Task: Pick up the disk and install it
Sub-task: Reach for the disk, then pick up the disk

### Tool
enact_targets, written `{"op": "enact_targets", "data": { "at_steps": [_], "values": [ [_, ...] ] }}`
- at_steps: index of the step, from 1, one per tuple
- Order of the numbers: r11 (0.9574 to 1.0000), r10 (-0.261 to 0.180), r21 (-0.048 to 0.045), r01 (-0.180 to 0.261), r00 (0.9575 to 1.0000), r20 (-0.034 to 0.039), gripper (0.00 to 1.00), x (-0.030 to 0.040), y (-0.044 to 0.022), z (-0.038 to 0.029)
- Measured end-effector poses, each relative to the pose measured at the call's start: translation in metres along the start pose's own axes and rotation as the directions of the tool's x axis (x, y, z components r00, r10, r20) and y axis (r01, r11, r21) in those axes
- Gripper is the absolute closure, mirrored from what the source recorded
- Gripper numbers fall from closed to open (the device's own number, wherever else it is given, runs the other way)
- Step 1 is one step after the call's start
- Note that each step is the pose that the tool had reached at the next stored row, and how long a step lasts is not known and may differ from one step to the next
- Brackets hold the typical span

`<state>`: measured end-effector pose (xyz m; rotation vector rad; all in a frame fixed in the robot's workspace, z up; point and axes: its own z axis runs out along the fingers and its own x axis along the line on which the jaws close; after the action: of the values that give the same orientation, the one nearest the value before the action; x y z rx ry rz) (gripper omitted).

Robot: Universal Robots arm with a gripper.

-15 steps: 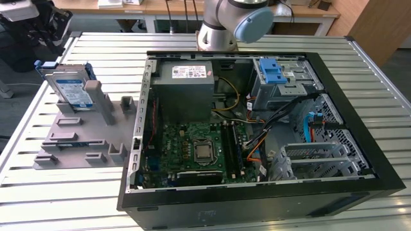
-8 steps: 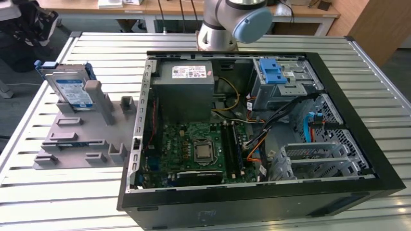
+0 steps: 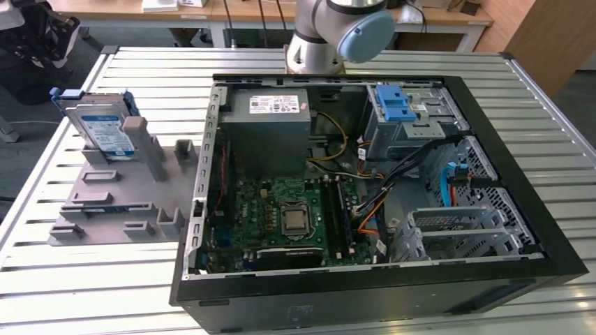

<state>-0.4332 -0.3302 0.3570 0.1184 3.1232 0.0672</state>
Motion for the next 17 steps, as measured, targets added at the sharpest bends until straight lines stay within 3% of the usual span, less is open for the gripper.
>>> {"op": "enact_targets", "data": {
  "at_steps": [11,17],
  "values": [
    [1.0000,-0.002,0.0000,0.002,1.0000,-0.0001,0.89,0.0000,-0.0002,0.0000],
    [0.9997,-0.024,-0.0003,0.024,0.9997,-0.0010,0.89,0.0002,-0.0002,0.0000]
  ]
}}
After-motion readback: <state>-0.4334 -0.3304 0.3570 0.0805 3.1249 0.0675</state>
